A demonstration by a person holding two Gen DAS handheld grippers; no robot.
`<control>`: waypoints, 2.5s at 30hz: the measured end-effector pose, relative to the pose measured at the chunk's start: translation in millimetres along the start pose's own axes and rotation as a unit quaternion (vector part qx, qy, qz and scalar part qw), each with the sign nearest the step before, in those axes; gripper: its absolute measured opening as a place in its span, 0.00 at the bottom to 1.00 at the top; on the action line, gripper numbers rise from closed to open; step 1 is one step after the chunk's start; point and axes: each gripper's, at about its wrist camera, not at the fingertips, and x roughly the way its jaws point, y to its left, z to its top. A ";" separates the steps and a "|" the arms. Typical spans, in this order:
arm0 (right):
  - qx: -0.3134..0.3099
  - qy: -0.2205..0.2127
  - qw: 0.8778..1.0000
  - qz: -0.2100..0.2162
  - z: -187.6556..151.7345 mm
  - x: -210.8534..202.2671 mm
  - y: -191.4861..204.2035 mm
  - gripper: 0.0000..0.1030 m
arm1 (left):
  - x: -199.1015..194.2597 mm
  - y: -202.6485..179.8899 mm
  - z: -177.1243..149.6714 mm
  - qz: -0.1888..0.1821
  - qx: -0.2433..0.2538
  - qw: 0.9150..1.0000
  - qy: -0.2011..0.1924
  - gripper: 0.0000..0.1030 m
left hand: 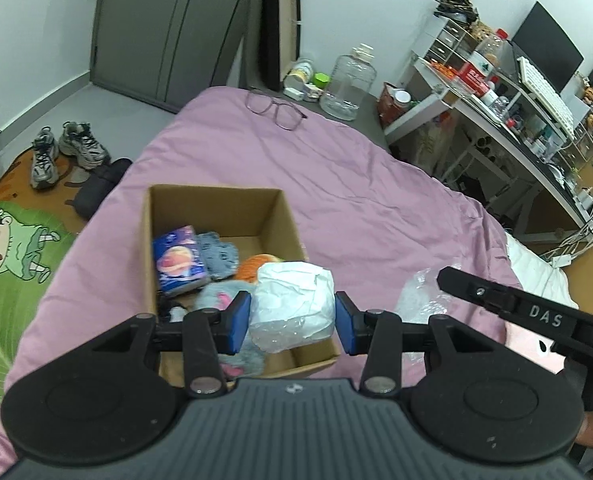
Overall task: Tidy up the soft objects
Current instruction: 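Carry the white bundle and plastic bag with both grippers over the box, then lower both items into the box, opening the right gripper then the left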
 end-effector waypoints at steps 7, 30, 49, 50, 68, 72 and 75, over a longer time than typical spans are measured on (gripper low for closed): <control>-0.004 -0.002 1.000 0.020 3.2 7.2 14.8 0.03 | -2.8 19.6 2.8 0.014 -0.013 1.000 -0.004 0.42; 0.014 0.081 0.995 0.050 1.2 62.8 29.5 0.38 | 32.6 51.8 17.3 0.013 -0.045 0.999 0.011 0.42; 0.027 0.100 0.994 0.018 5.2 66.5 -24.4 0.40 | 90.9 30.6 37.9 -0.004 -0.052 0.998 0.025 0.42; 0.027 0.101 0.994 0.017 5.7 66.7 -26.6 0.40 | 93.8 29.4 39.4 -0.005 -0.054 0.998 0.025 0.42; 0.045 0.124 0.991 0.018 6.4 84.0 -56.2 0.40 | 116.9 27.6 54.4 0.045 -0.062 0.996 0.040 0.56; 0.045 0.123 0.991 0.021 5.8 78.7 -57.5 0.44 | 109.4 31.0 54.8 0.059 -0.067 0.995 0.041 0.63; 0.042 0.117 0.992 0.023 6.0 70.7 -58.3 0.49 | 100.4 32.8 54.1 0.071 -0.070 0.994 0.040 0.67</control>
